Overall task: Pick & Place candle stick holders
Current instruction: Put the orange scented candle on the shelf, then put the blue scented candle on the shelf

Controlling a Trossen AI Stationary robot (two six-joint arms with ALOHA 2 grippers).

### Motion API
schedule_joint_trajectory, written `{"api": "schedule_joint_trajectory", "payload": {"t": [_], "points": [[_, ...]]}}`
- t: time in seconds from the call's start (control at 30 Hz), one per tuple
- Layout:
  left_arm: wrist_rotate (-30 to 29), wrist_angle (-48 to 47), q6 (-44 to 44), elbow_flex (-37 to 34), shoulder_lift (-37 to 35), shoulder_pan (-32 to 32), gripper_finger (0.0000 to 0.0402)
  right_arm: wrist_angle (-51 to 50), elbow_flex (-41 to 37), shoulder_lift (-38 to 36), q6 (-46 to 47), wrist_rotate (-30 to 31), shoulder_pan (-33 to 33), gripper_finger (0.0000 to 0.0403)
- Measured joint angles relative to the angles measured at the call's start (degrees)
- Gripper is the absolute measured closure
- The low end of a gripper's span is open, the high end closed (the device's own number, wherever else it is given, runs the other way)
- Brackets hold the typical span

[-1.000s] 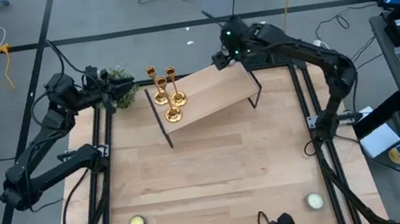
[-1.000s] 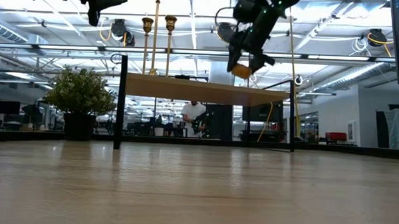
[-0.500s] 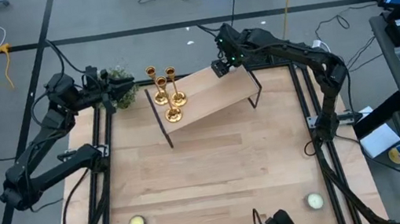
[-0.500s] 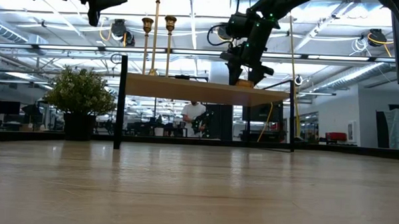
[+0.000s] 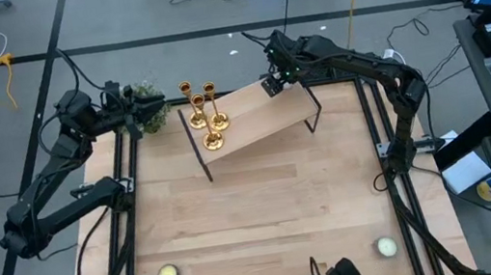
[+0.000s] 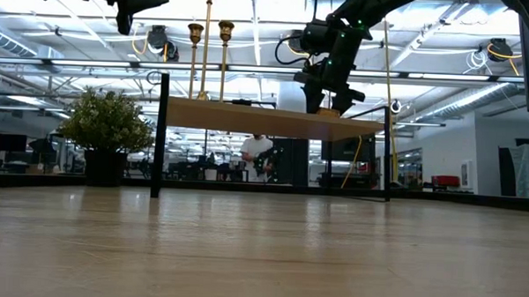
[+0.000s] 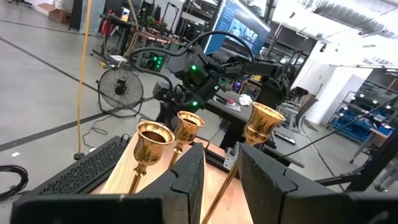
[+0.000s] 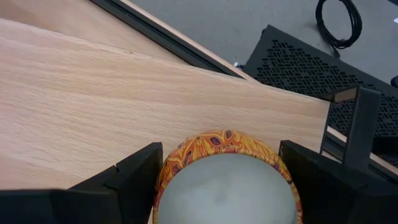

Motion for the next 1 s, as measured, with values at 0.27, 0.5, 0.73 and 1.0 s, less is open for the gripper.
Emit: {"api": "schedule_joint_trajectory", "payload": {"t": [0.27,0.5,0.73,1.0], "points": [[1.78,0.0,0.0,0.0,-0.02,-0.02,0.03,1.68,-0.02,0.0,0.0,0.0,0.0,0.0093],[1.83,0.0,-0.22,0.0,-0.01,-0.01,0.03,2.57,-0.02,0.0,0.0,0.0,0.02,0.0068],[1.89,0.0,-0.24,0.0,-0.01,-0.01,0.03,3.25,-0.09,-1.43,0.0,-0.06,0.03,0.0069],[1.89,0.0,0.02,0.0,0.0,0.0,0.03,1.47,-0.06,-8.31,2.69,-4.61,2.31,0.0073]]}}
